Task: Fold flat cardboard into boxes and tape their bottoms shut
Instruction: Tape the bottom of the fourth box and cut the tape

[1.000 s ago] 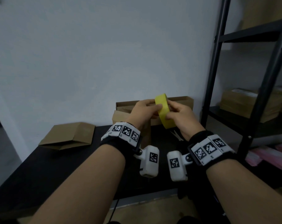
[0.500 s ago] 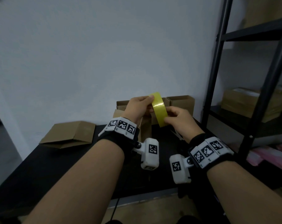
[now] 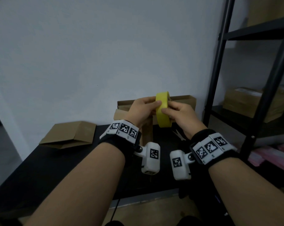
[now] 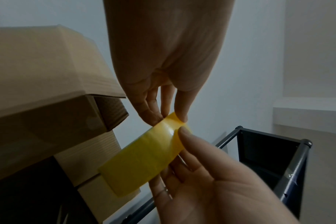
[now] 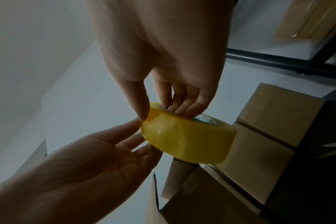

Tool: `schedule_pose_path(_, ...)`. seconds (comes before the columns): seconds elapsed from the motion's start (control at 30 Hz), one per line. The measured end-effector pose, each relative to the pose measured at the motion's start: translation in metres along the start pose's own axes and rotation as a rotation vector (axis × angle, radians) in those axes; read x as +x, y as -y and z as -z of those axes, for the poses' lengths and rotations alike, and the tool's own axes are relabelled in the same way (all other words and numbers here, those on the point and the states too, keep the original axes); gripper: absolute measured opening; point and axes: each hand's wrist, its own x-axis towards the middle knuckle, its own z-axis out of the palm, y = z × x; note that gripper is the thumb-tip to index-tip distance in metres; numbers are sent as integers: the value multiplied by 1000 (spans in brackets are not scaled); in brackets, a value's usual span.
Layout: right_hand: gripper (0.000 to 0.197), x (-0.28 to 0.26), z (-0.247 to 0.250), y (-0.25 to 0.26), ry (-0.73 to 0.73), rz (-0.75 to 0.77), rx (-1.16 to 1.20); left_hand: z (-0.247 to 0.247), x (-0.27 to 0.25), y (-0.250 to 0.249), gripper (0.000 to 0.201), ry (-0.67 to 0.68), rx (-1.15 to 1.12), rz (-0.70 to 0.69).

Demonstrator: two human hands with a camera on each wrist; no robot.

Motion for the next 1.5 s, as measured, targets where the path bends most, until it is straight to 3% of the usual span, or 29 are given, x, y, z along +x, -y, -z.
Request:
schedule_pose_path(0.37, 44, 1, 1, -9, 24, 17, -191, 3, 13, -1, 31, -181, -8, -35)
schedule_pose_path(0.73, 34, 3, 1, -6, -8, 84, -110, 8, 7, 6, 31, -10, 22, -25)
schedule_pose_path(1.07, 19, 15, 3, -3, -87, -22, 106, 8, 1, 10, 27, 71, 102, -28)
schedule_pose_path(1.3, 13, 17, 6, -2, -108, -46, 173, 9, 1, 11, 38, 132, 176, -35)
schedule_pose_path(1.4, 15, 20, 8, -4, -112, -50, 119, 5, 1, 8, 35, 118, 142, -37)
schedule_pose_path(1.5, 31, 18, 9, -6, -81, -68, 70, 2, 2, 3, 35, 94, 54, -35)
